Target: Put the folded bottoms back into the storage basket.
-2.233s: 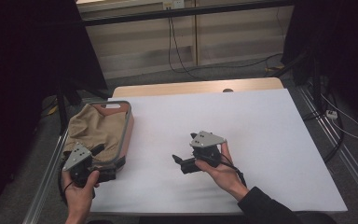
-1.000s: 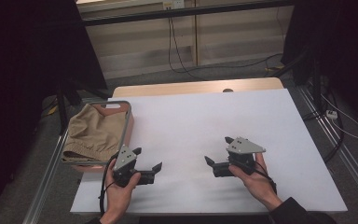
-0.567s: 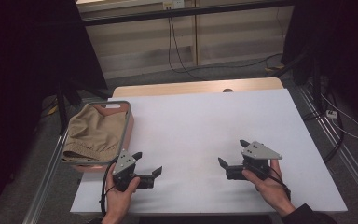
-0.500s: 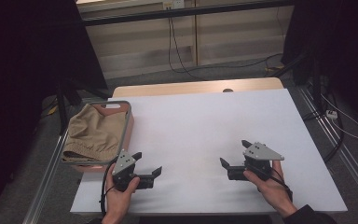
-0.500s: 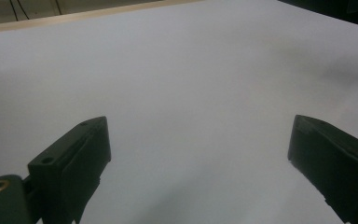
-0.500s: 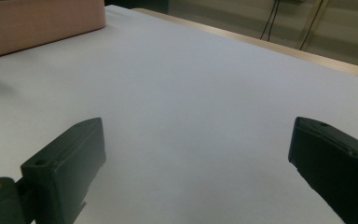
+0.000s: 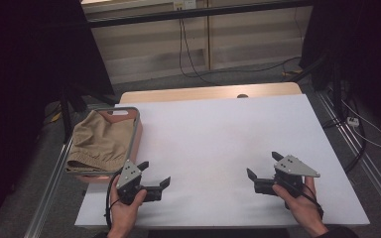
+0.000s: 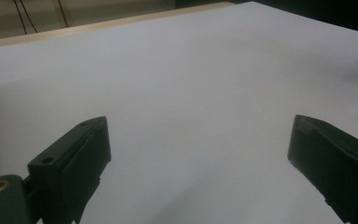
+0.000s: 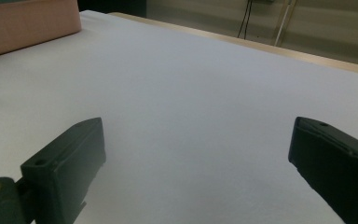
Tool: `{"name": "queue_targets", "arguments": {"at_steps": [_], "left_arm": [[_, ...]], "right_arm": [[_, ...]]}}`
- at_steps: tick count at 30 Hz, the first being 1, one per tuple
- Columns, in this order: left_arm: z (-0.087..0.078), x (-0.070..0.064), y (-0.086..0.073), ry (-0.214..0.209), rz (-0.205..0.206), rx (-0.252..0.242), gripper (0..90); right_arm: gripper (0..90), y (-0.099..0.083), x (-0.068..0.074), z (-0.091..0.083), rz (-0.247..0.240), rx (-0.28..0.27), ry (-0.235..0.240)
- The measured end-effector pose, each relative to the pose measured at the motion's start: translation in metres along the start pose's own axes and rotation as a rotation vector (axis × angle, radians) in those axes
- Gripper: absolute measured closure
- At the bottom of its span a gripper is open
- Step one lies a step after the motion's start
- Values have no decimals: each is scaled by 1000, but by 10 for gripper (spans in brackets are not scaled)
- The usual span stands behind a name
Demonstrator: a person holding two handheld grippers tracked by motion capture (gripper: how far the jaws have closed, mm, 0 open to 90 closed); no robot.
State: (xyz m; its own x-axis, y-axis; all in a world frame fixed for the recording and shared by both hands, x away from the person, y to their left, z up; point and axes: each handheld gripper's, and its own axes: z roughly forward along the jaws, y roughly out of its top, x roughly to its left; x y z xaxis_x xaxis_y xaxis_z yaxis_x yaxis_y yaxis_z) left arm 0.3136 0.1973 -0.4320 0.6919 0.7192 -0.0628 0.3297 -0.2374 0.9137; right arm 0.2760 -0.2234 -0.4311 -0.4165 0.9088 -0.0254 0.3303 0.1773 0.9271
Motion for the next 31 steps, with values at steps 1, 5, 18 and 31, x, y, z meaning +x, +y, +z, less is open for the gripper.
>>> {"name": "queue_targets", "arguments": {"at_steps": [1, 5, 18, 31], "left_arm": [[-1, 1, 0, -3, 3, -3, 59], [-2, 1, 0, 2, 1, -5, 59], [-4, 2, -2, 11, -8, 5, 59], [-3, 2, -1, 4, -13, 0, 58]], "right_arm": [[38, 0, 0, -1, -2, -1, -3], [26, -3, -1, -5, 0, 1, -2], [24, -18, -6, -17, 26, -12, -58], [24, -19, -5, -15, 56, -30, -63]]}}
